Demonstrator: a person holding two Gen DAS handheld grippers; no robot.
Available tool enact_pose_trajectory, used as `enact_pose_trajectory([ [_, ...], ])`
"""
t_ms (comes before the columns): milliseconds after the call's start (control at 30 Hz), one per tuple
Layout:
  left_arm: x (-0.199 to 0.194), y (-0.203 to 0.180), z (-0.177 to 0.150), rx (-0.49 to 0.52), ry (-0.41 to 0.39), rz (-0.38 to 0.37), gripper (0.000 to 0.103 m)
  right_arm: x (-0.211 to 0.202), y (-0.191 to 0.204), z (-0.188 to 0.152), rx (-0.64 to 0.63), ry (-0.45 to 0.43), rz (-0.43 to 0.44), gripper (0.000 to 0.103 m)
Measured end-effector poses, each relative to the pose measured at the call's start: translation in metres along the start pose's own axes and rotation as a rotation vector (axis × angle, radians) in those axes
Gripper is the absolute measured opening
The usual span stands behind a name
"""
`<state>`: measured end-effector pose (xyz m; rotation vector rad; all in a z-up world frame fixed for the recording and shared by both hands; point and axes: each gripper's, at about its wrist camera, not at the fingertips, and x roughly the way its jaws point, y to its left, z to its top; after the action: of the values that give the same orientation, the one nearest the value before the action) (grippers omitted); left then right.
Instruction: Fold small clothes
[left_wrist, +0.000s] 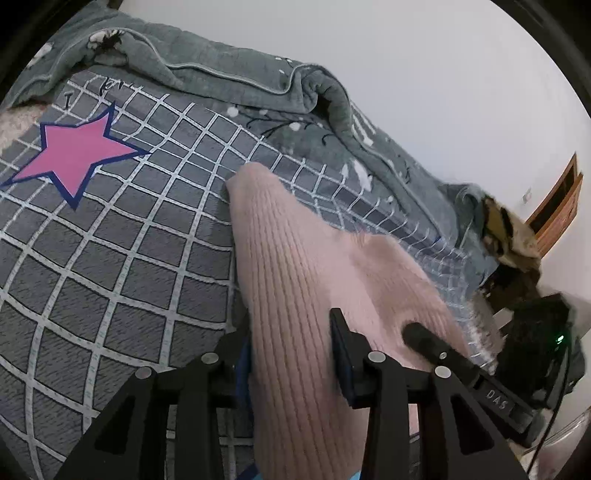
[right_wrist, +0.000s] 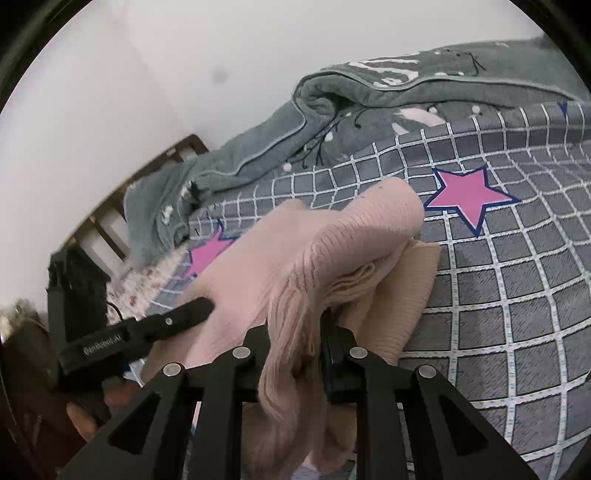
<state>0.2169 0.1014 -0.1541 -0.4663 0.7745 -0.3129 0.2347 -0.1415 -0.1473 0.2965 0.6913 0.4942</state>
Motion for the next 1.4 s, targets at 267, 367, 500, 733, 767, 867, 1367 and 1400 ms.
enact_pose_trajectory([
  [267,-0.012,-0.012,-0.005,0.163,-0.086,0.166,0.06,-0.009,-0.001,-0.006,-0.125,0.016,-0.141,0.039],
  [367,-0.014,-0.001,-0.004,0.118,-0.077,0.136,0.062,-0.023,0.002,-0.007,-0.162,-0.017,-0.165,0.039],
  [500,-0.018,0.011,-0.003,0.066,-0.084,0.114,0.063,-0.038,0.0,-0.007,-0.149,-0.043,-0.119,0.039],
  [733,-0.018,0.017,-0.001,0.04,-0.085,0.097,0.064,-0.009,0.007,-0.018,-0.227,0.057,-0.229,0.019],
  [767,-0.018,0.016,-0.002,0.04,-0.085,0.099,0.064,-0.005,0.003,-0.018,-0.216,0.08,-0.238,0.019],
  [867,-0.018,0.016,-0.002,0.052,-0.092,0.113,0.064,-0.01,-0.007,-0.014,-0.159,0.077,-0.203,0.029],
  [1367,-0.018,0.016,-0.001,0.051,-0.094,0.115,0.064,-0.044,0.025,-0.016,-0.256,-0.143,-0.141,0.043],
  [1400,-0.018,0.016,-0.001,0.048,-0.093,0.114,0.064,-0.046,0.032,-0.02,-0.29,-0.153,-0.123,0.043],
])
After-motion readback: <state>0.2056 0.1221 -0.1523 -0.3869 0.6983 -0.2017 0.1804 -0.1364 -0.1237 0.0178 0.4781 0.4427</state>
